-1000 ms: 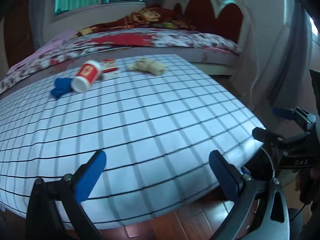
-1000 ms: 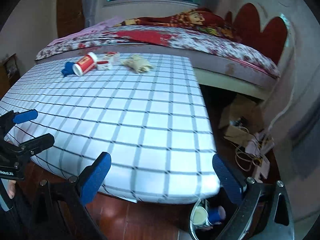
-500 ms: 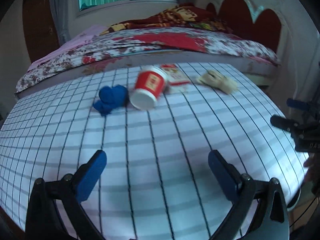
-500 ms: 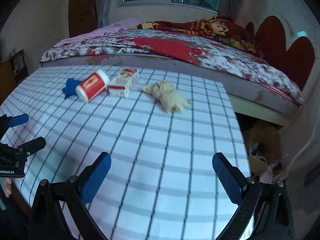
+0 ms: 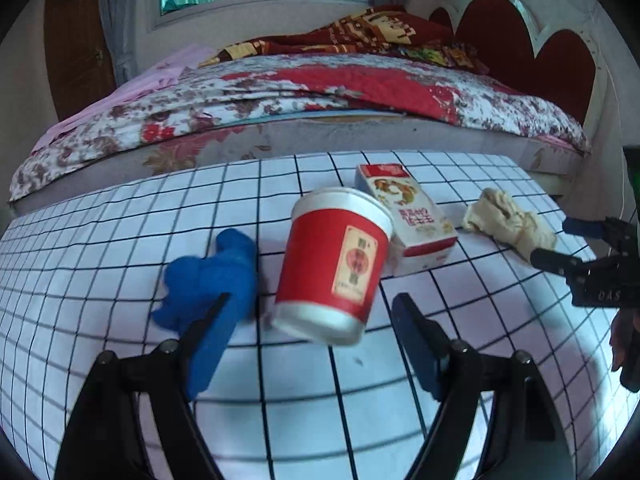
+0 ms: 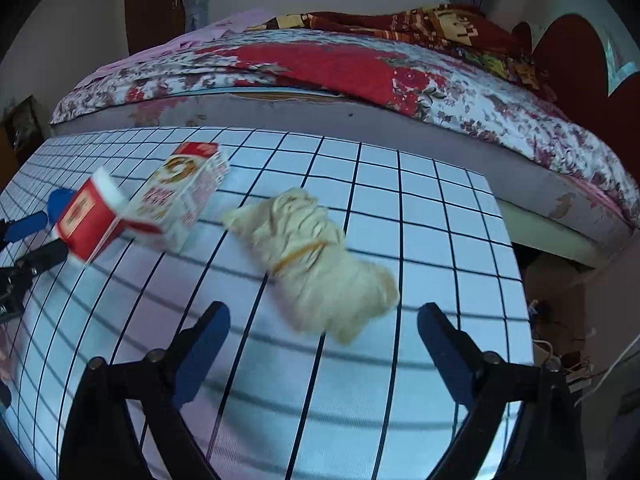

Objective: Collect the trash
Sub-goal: 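Grasp the red paper cup with the left tool while the right tool grasps the beige cloth, then carry the red paper cup and beige cloth over the black bin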

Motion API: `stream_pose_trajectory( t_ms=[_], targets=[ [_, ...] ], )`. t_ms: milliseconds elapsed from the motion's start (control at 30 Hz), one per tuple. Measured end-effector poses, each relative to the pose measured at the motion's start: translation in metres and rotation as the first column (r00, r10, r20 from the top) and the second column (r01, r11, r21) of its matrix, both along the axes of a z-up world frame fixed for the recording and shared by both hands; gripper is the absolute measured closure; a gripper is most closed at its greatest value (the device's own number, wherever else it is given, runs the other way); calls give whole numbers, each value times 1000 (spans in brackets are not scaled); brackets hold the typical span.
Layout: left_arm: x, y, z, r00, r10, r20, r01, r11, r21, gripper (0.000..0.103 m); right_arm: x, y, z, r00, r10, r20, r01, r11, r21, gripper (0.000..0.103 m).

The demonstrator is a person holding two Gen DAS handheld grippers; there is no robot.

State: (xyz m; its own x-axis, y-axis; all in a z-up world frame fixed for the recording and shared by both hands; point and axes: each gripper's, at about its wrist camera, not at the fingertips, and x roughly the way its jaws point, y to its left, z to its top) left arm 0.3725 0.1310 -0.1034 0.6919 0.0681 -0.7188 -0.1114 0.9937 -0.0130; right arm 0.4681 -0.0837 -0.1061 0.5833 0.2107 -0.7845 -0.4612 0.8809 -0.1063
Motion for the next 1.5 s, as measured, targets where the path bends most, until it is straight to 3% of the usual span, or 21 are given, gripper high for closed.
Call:
stream_pose_trajectory(
  t_ms=[200, 300, 367, 467, 533, 933, 1500],
  targets=[
    [18, -4, -13, 999, 6, -42, -5, 1000, 23, 33, 15, 8, -12, 1000, -7, -10, 7, 1000, 10, 23],
    [23, -4, -17, 998, 9, -55, -8, 1000, 7, 38, 17, 11, -14, 1000, -17, -2, 17, 1000, 19, 34],
    [25, -8, -18, 998, 6, -57, -5, 1000, 28, 39, 17, 13, -14, 1000, -14, -4, 14, 1000, 17, 52],
    [21, -9, -16, 999, 2, -50, 0, 1000, 31, 42, 12, 14, -10, 1000, -9, 6, 9, 1000, 7, 70],
    [16, -12, -13, 999, -3, -37, 4, 999, 35, 44, 5, 13, -5, 1000, -11, 25, 11, 1000, -1, 75],
    [-46, -38, 14, 997, -42, 60, 42, 999, 6, 46, -74, 16, 16, 993, 14, 114, -13, 1000, -8, 77],
    [-128, -78, 46, 990, -85, 110, 91, 995, -48, 47, -184, -16, 63, 979, 4, 202, -8, 1000, 17, 77]
  ],
)
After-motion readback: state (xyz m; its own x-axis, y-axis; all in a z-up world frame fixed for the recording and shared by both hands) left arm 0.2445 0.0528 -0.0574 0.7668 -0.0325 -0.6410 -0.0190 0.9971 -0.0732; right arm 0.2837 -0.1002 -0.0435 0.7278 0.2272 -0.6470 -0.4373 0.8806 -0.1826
